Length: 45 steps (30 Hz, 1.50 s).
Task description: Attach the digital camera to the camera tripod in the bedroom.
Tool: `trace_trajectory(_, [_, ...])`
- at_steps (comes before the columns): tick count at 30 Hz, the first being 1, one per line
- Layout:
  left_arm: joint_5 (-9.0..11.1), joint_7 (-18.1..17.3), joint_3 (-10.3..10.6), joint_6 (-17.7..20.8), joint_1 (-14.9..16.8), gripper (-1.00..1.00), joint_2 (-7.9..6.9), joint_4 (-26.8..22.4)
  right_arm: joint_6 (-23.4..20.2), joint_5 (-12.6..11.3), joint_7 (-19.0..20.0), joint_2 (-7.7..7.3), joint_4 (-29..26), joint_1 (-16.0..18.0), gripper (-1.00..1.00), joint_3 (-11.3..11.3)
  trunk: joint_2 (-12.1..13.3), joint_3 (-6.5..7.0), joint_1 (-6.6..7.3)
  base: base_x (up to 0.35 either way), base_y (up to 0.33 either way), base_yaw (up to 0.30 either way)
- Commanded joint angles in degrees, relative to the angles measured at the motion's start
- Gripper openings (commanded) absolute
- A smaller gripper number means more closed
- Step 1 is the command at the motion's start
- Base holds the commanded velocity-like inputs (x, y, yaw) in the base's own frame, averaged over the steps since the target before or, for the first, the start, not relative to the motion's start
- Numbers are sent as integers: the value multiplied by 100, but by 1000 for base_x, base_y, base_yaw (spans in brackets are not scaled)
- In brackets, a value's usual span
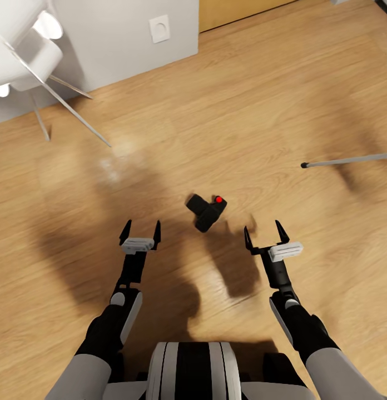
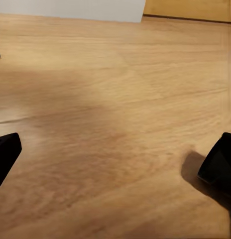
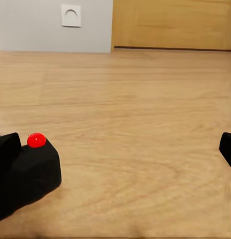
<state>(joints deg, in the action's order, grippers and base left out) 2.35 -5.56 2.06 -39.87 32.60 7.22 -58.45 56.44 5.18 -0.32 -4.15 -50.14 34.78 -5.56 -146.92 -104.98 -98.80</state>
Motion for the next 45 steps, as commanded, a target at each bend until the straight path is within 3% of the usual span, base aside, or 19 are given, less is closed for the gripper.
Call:
trace_trajectory(1, [27, -42, -7, -10, 1, 100, 1, 1, 12, 9, -3, -2, 1, 3, 100, -6, -1, -2, 1, 0, 0, -102])
trace_trajectory(12, [28, -49, 3, 122, 1, 100, 1, -4, 8, 16, 4, 0, 1, 2, 100, -6, -1, -2, 1, 0, 0, -106])
trace_trajectory(21, [24, -108, 11, 920, 1, 100, -24, -290, 7, 18, -3, -4, -1, 3, 100, -6, -1, -2, 1, 0, 0, -107])
trace_trajectory(25, [-10, -167, 21, 1107, 1, 100, -34, -428, 7, 18, -2, -5, 0, 3, 100, -6, -1, -2, 1, 0, 0, -36])
trace_trajectory(40, [-50, -711, 128, 1115, 1, 100, -86, -667, 7, 26, 21, -7, -2, 2, 100, -19, -1, -2, 1, 0, 0, -158])
trace_trajectory(45, [-52, -736, 151, 1097, 1, 100, -102, -717, 1, 25, 14, 5, -4, 3, 100, -36, -1, -2, 1, 0, 0, -10])
